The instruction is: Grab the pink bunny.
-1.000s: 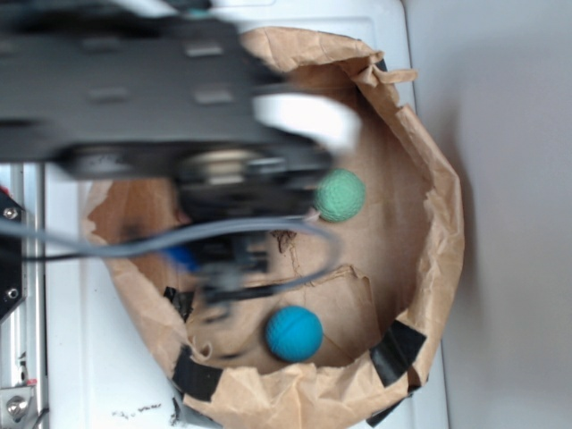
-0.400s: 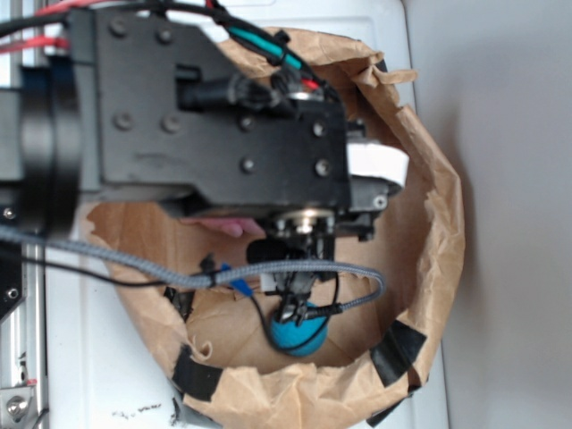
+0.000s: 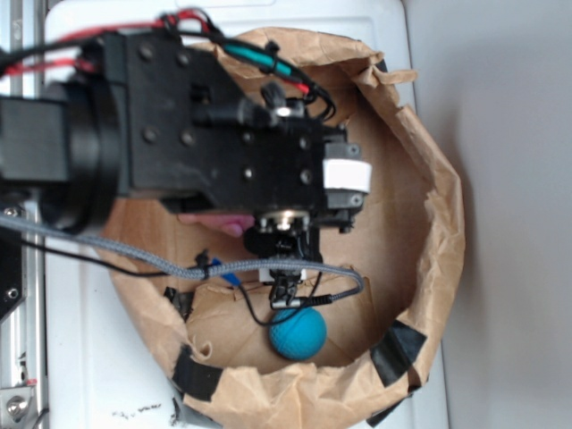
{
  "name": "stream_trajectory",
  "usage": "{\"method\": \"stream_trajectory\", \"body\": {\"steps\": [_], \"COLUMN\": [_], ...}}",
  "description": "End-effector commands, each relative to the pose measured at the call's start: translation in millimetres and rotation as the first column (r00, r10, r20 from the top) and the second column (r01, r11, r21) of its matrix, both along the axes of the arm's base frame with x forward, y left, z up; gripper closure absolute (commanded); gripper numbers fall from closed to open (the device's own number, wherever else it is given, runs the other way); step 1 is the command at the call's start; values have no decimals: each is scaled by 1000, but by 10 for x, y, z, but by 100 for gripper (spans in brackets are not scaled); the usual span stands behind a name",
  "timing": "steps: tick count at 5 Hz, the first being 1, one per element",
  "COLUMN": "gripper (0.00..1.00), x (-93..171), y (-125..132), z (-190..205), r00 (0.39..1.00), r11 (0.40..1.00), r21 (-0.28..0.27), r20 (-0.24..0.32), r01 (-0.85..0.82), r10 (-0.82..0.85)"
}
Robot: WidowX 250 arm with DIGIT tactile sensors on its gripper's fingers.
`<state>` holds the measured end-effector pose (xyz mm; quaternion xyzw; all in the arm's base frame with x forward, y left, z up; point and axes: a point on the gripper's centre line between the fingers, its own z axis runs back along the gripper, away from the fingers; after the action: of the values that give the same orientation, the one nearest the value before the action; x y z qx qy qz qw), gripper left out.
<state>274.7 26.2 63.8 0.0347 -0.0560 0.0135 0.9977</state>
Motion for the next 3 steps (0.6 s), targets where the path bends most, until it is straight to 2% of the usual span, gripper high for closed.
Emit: {"method": "stream_trajectory", "body": {"steps": [1, 2, 3], "gripper": [0, 19, 100], "x": [237, 203, 24], "y": [127, 41, 2], "z": [-372, -541, -310], "r00": [998, 993, 993], "r11": [997, 992, 994], "r21": [75, 102, 64], "r20": [50, 106, 82], "r01": [-30, -68, -92], "r10": [26, 57, 86]}}
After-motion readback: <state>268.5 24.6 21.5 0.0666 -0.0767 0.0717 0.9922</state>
